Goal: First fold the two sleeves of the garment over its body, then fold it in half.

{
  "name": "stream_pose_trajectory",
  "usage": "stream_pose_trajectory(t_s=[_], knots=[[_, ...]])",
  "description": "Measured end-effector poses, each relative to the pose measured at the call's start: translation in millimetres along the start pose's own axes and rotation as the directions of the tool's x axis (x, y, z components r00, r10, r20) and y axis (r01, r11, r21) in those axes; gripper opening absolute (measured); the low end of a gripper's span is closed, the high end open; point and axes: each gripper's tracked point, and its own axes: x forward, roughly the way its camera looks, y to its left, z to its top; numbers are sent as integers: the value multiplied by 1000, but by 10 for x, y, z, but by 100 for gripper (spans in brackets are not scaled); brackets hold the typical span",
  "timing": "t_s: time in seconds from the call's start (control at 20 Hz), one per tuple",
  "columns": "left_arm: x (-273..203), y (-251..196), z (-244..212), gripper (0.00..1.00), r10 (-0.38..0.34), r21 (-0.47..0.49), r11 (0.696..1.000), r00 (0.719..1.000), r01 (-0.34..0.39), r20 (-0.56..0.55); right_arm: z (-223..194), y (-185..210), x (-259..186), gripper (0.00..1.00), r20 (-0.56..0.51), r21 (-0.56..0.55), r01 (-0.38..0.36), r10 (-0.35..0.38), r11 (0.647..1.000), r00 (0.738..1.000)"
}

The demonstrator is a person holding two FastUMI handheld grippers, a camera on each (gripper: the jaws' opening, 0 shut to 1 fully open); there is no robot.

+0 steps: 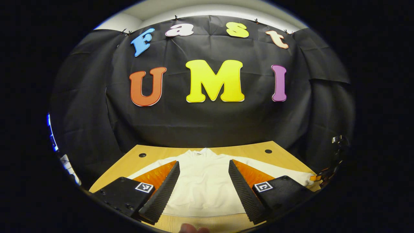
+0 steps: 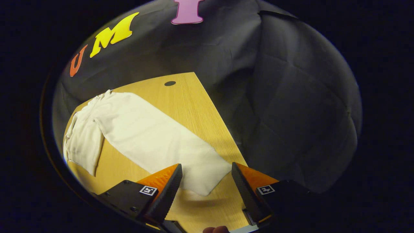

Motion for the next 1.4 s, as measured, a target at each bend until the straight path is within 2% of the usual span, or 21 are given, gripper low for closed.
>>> stream_pose_trajectory(t_s=[0.25, 0.4, 0.6, 0.65, 0.8, 0.85, 0.9, 0.95, 1.1, 1.25, 1.4], knots=[[-19, 6, -38, 96, 16, 23, 1000, 1000, -16, -23, -106, 38, 113, 96, -59, 11, -14, 15, 1000, 998], [5, 1, -92, 97, 15, 17, 1000, 999, -14, -44, -102, 138, 122, 93, -74, 30, -58, 60, 998, 995], [31, 7, -91, 97, 13, 27, 1000, 998, -11, -55, -136, 283, 173, 60, -53, 0, -102, 102, 995, 993], [37, 17, -84, 97, 13, 36, 999, 998, -11, -55, -129, 283, 176, 43, -53, -14, -105, 104, 994, 993], [56, 55, -75, 96, 7, 47, 999, 998, -5, -56, -83, 337, 133, 35, -65, 35, -136, 138, 990, 988], [72, 76, -77, 96, 8, 46, 999, 998, -5, -58, -68, 338, 163, 13, -68, 60, -129, 133, 990, 989], [72, 97, -95, 97, 8, 43, 999, 998, -5, -61, -56, 318, 117, 13, -65, 78, -123, 128, 989, 990], [83, 113, -105, 96, 8, 39, 999, 998, -5, -67, -63, 311, 174, 1, -69, 84, -109, 115, 991, 991], [86, 146, -102, 97, -1, 34, 999, 998, 3, -66, 117, 285, 0, 1, -11, 67, -82, 83, 994, 996], [102, 197, -101, 97, -7, 36, 999, 998, 9, -58, 319, 279, -219, 1, 26, 49, -86, 85, 995, 996], [118, 337, -91, 97, 4, 45, 999, 999, -2, -44, 674, 515, -488, 1, 81, 52, -113, 108, 992, 991]])
